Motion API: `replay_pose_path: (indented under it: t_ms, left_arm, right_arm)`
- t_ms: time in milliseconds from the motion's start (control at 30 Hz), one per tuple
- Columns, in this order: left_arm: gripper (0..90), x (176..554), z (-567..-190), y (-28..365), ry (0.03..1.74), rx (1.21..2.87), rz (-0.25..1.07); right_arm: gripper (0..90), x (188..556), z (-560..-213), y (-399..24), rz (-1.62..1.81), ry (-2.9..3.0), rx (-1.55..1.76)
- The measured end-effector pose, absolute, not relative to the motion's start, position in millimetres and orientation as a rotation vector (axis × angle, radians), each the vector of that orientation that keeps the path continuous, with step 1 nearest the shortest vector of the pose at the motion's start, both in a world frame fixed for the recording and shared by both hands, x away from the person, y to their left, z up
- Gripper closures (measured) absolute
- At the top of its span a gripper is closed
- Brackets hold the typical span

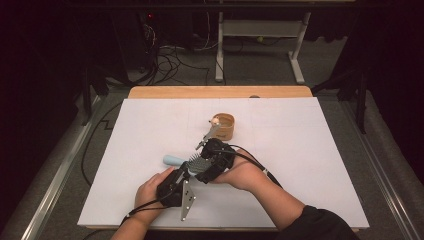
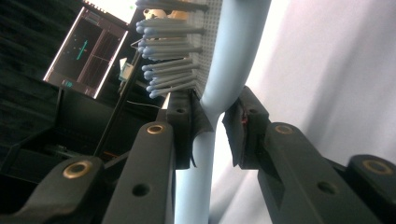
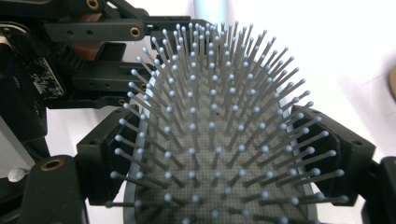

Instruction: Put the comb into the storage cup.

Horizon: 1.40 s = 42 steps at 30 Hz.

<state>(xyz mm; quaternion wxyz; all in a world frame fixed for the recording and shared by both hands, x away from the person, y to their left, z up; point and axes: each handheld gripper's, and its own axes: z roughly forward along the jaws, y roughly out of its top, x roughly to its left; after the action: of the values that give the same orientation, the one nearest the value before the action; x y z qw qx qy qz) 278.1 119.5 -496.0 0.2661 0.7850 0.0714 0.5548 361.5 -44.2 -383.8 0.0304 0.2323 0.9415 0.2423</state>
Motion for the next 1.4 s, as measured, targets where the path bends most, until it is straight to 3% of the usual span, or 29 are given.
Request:
replay_pose_path:
  t_ms: [467,833,1400]
  left_arm:
    - [75.8,278,-494,121,0.211,2.100,1.512]
    - [76.2,278,-494,121,0.216,2.097,1.519]
    - [76.6,279,-493,122,0.224,2.094,1.523]
  right_arm:
    - [12.3,363,-381,-42,0.760,2.873,0.712]
    - [0.4,363,-380,-44,0.746,2.884,0.708]
    - [0.2,360,-373,-55,0.737,2.849,0.712]
